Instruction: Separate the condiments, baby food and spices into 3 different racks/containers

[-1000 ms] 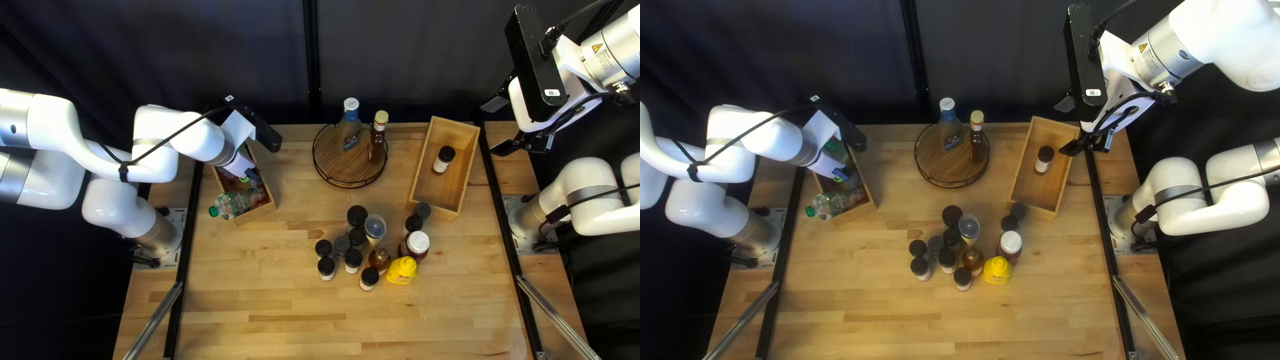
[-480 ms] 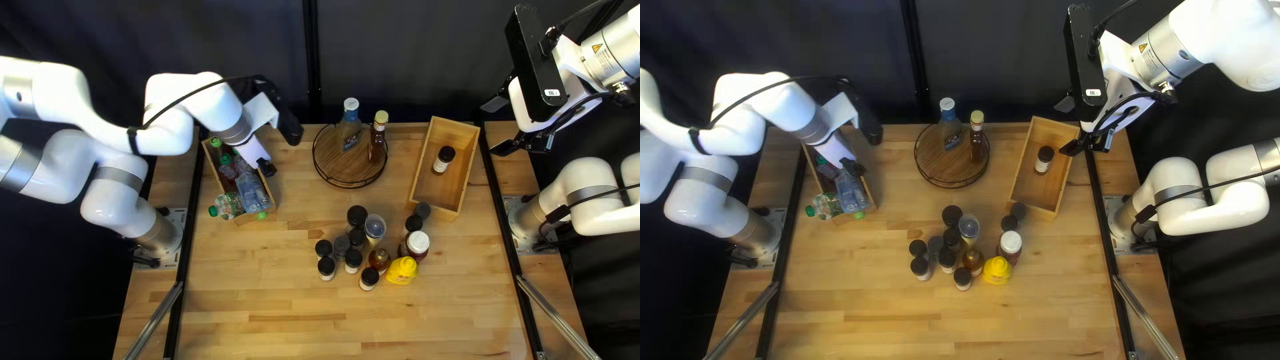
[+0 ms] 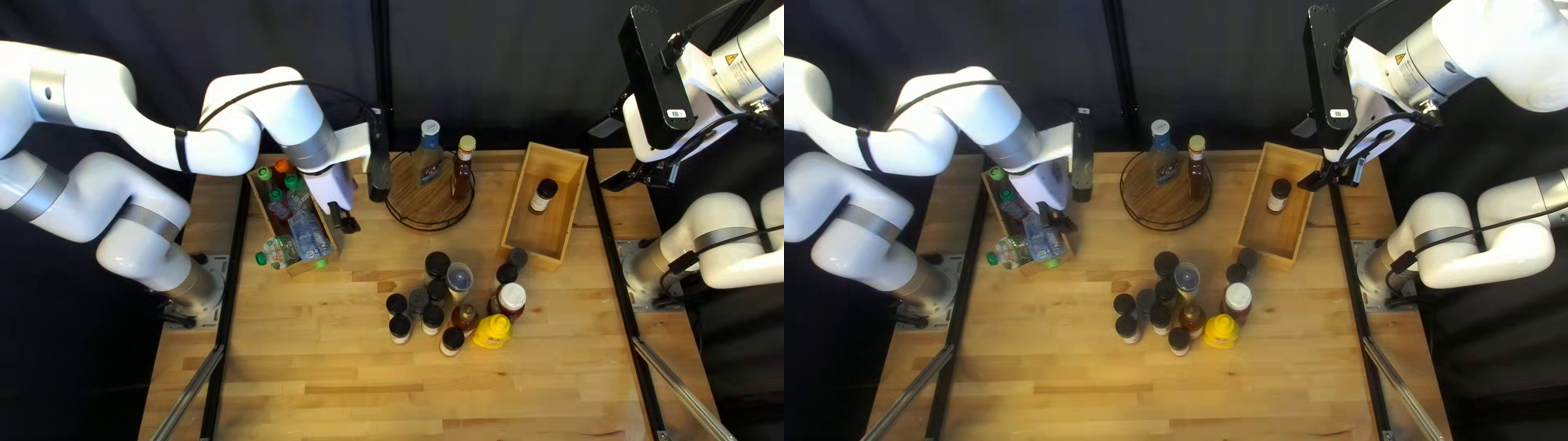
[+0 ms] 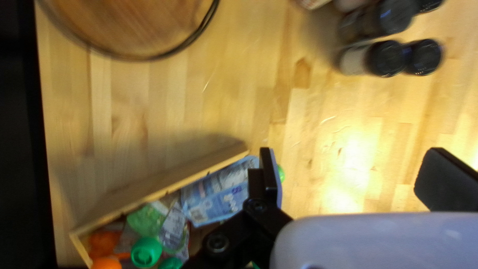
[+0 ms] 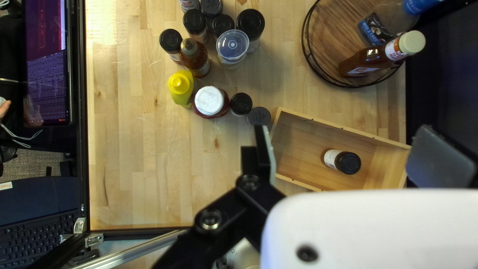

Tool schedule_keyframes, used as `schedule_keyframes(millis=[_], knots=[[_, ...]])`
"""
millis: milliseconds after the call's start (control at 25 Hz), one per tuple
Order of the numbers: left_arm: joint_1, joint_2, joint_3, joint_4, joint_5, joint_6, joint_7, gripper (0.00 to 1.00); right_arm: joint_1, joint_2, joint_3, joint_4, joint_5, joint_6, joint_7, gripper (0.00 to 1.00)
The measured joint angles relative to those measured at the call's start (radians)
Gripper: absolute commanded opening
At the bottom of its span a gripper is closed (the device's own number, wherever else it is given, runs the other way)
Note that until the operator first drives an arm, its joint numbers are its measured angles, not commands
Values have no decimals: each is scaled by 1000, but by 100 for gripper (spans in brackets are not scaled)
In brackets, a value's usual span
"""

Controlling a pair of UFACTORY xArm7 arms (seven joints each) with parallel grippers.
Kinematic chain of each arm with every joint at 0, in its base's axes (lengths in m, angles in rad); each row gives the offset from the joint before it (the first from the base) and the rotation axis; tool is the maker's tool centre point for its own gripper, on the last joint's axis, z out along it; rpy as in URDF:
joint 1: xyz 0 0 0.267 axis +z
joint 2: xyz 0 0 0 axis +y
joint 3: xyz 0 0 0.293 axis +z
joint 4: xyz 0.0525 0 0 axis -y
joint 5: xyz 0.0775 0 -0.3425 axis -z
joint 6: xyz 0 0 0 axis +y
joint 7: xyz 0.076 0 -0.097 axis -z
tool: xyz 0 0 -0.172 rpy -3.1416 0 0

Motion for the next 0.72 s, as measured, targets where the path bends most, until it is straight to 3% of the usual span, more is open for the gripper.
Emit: schedule_keyframes(millis=[280, 720], knots=[[13, -27, -37, 108, 50, 50, 12, 100, 0, 0, 0, 0, 0, 0, 0, 100], [108, -178, -172, 179, 148, 235, -75, 100, 0, 0, 0, 0, 0, 0, 0, 100]])
